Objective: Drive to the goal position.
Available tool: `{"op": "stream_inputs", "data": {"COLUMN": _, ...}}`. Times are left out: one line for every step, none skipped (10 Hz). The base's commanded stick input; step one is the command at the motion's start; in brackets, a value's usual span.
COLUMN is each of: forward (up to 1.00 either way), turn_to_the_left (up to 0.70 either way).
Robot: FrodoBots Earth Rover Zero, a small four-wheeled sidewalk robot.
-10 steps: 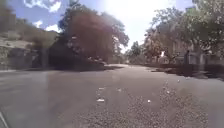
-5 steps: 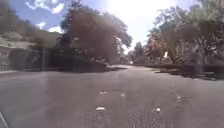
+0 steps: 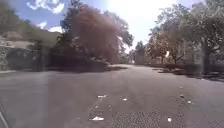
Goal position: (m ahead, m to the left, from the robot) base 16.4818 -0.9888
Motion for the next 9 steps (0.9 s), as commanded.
{"op": "stream_inputs", "data": {"forward": 0.50, "turn_to_the_left": 0.00}}
{"op": "stream_inputs", "data": {"forward": 0.50, "turn_to_the_left": 0.00}}
{"op": "stream_inputs", "data": {"forward": 0.50, "turn_to_the_left": 0.00}}
{"op": "stream_inputs", "data": {"forward": 0.50, "turn_to_the_left": 0.00}}
{"op": "stream_inputs", "data": {"forward": 0.50, "turn_to_the_left": 0.00}}
{"op": "stream_inputs", "data": {"forward": 0.50, "turn_to_the_left": 0.00}}
{"op": "stream_inputs", "data": {"forward": 0.50, "turn_to_the_left": 0.00}}
{"op": "stream_inputs", "data": {"forward": 0.50, "turn_to_the_left": 0.00}}
{"op": "stream_inputs", "data": {"forward": 0.50, "turn_to_the_left": 0.00}}
